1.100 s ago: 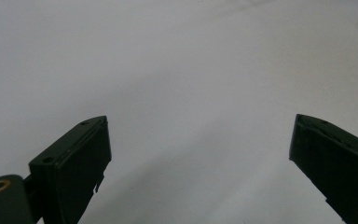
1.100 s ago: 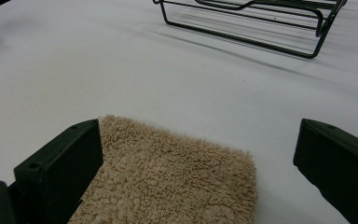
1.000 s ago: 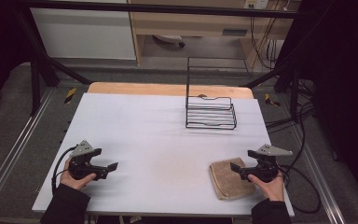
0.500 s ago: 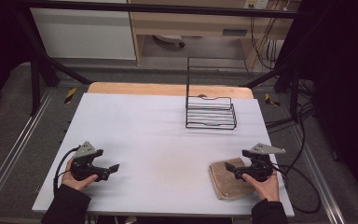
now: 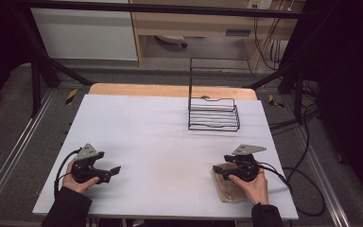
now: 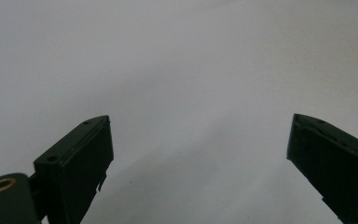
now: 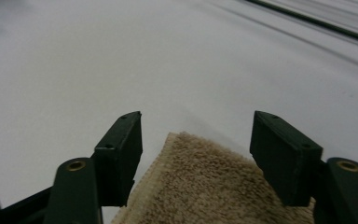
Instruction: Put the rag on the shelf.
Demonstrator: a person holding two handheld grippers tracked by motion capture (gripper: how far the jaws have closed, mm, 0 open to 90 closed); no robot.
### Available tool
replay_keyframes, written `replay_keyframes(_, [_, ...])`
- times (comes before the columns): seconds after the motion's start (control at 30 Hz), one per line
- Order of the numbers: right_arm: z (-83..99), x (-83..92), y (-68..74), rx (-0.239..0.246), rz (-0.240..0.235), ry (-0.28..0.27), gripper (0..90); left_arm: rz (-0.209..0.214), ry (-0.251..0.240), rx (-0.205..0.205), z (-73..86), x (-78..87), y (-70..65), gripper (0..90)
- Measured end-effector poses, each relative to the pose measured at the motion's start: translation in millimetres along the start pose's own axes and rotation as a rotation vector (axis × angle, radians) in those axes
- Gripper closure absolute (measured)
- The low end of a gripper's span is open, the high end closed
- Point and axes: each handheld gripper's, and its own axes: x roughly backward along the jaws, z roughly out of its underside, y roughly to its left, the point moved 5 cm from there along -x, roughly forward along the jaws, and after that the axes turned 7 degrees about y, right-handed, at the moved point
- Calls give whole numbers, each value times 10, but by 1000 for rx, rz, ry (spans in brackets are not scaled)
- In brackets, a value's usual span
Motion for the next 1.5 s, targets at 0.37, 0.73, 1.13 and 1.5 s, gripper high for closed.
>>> replay_keyframes(0.37, [12, -286, 48, 10, 26, 91, 573, -3, 8, -10, -2, -6, -3, 75])
replay_keyframes(0.73, [41, -297, 34, 44, 71, 116, 736, -5, 18, -12, 1, -32, -5, 80])
replay_keyframes(1.13, [15, -264, 8, 14, 65, 132, 847, -6, 20, -16, 1, -32, -6, 85])
replay_keyframes(1.5, [-234, -249, 272, 21, -26, 30, 852, -6, 20, -19, 1, -29, -9, 86])
